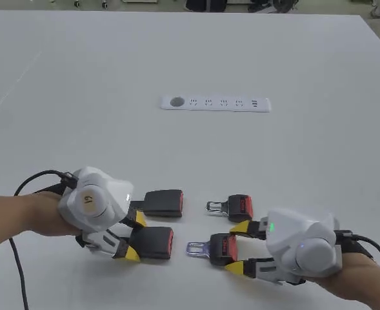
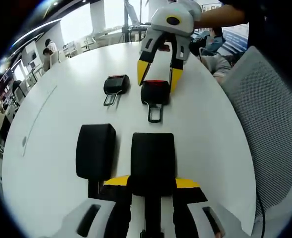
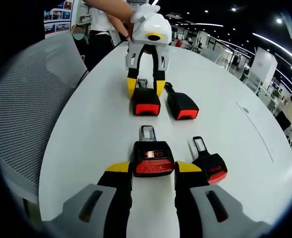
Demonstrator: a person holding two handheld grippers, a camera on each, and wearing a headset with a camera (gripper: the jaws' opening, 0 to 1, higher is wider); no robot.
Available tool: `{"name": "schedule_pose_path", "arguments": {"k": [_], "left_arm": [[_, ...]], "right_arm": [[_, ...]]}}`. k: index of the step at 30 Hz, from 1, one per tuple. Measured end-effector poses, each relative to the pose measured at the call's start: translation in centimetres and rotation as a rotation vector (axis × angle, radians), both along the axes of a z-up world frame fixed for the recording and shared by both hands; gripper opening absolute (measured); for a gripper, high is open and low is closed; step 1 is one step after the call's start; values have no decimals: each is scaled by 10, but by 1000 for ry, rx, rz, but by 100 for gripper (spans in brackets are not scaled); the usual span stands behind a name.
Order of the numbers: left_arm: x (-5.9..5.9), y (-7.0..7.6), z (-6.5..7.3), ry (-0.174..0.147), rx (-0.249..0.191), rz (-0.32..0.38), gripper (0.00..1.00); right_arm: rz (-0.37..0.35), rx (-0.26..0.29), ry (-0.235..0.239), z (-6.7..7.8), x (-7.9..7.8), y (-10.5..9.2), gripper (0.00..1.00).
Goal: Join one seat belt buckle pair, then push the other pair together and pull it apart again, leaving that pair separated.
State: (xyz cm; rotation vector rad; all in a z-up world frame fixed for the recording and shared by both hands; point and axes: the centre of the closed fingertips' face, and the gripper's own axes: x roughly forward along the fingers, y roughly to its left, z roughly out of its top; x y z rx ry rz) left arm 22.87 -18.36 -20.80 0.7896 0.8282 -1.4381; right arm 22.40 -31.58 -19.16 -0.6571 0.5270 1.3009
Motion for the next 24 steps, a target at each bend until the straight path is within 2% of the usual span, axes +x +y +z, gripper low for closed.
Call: {"name": "schedule_pose_path", "arguments": {"k": [24], "left_arm": [[0, 0, 0, 6, 23, 7, 32]], "right_arm": [[7, 17, 10, -3, 4, 26, 31]]}}
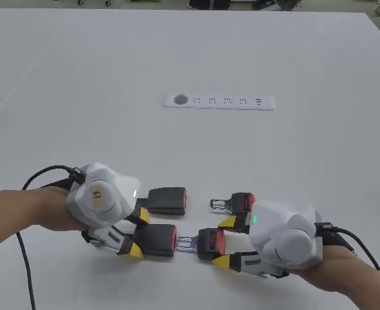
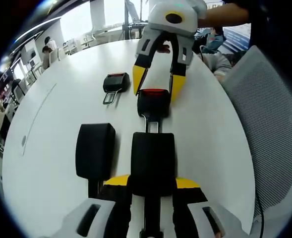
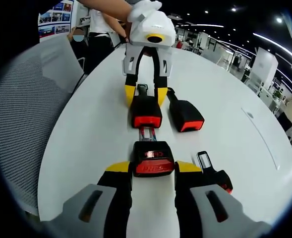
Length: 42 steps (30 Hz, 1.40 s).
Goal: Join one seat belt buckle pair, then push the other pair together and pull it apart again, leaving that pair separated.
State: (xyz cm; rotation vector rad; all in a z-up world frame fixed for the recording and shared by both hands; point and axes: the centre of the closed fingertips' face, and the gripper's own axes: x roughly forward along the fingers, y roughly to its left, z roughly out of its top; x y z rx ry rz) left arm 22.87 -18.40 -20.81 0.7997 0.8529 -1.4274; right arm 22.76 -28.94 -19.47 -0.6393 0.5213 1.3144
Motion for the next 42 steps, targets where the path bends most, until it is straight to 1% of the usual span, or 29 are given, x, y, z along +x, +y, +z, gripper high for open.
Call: {"name": "schedule_pose_path", "arguments": {"k": [8, 10, 11, 12, 14, 19, 31, 42], "left_arm": [[0, 0, 0, 1, 1, 4, 32], [0, 0, 0, 1, 2, 4, 32], [0, 0, 0, 0, 3, 3, 32], [0, 0, 0, 1, 3, 4, 32], [0, -1, 0, 0, 3, 5, 32], [0, -1, 0, -2, 6, 11, 32], [0, 1, 0, -3, -15, 16, 32], [1, 1, 0, 1, -27, 29, 32]], "right_arm": [[11, 2, -1, -4, 0, 10, 31], [11, 7, -1, -6, 3, 13, 31], [10, -1, -2, -7, 3, 12, 31], [19, -5, -15, -7, 4, 12, 31], [14, 2, -4, -5, 4, 12, 31], [23, 1, -9, -6, 3, 12, 31], [31, 20, 15, -10, 3, 15, 29], [22, 21, 36, -10, 1, 20, 29]]}}
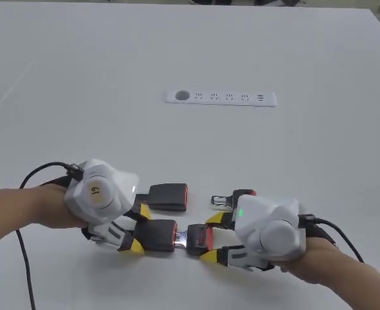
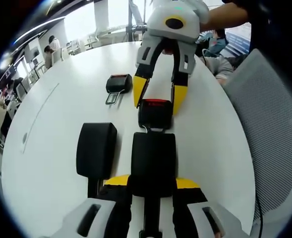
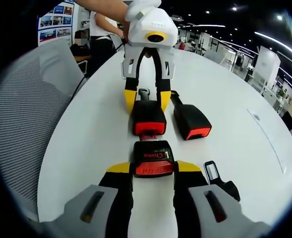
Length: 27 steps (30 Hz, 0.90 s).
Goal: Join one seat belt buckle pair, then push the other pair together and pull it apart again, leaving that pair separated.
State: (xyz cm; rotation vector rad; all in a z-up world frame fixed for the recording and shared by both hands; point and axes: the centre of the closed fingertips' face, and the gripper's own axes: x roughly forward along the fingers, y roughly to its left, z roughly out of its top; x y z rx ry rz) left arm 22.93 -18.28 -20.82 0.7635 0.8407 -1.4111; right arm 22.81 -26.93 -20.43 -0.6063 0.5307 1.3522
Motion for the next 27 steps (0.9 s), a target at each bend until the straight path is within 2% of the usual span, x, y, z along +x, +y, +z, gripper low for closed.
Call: {"name": "schedule_pose_path", "arguments": {"k": [16, 20, 27], "left_arm": [[-1, -1, 0, -4, 1, -1, 31], [-1, -1, -1, -5, 3, -3, 31], [-1, -1, -1, -3, -1, 1, 31]], "right_arm": [[14, -11, 3, 1, 2, 3, 28], [24, -4, 6, 0, 3, 12, 28], [23, -14, 9, 1, 2, 11, 28]]}}
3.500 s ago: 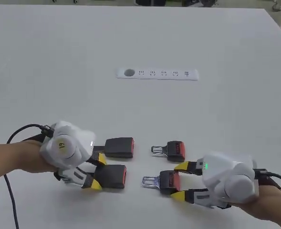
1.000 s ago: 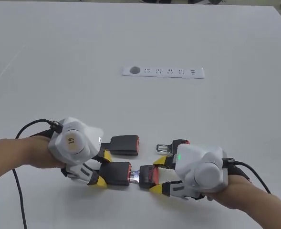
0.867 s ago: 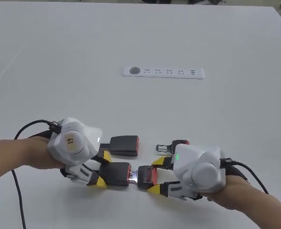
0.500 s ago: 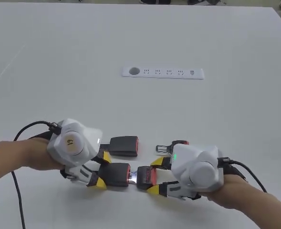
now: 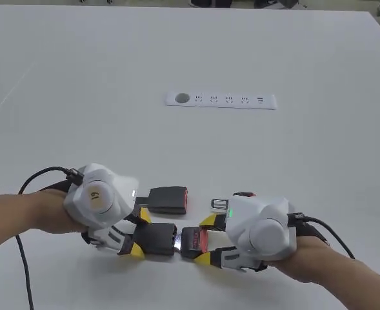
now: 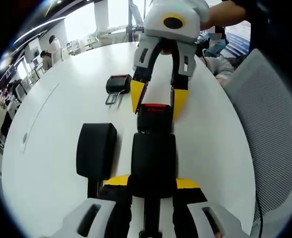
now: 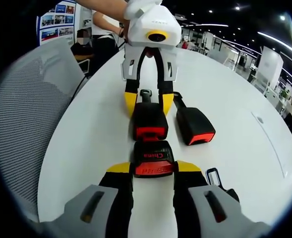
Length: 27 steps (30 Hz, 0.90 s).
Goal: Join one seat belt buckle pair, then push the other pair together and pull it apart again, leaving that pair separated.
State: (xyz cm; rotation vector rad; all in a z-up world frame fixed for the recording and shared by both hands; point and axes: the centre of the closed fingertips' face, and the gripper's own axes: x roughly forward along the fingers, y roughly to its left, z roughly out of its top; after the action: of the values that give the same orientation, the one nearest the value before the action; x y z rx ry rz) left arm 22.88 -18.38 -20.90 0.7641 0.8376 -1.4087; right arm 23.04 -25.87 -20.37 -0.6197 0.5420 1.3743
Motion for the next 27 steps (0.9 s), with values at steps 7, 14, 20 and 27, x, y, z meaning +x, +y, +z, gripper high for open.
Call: {"name": "schedule_pose_path", "arguments": {"k": [7, 14, 20, 27], "left_arm": [[0, 0, -1, -2, 5, -5, 31], [0, -2, 2, 1, 5, -6, 31], [1, -2, 2, -5, -6, -9, 32], [1, -3, 2, -2, 47, -9, 31]], "right_arm": [[-9, 6, 2, 1, -1, 4, 28], [-26, 2, 9, 2, -5, 2, 28], [-22, 21, -2, 3, -3, -2, 28], [-12, -7, 2, 3, -5, 0, 27]]}}
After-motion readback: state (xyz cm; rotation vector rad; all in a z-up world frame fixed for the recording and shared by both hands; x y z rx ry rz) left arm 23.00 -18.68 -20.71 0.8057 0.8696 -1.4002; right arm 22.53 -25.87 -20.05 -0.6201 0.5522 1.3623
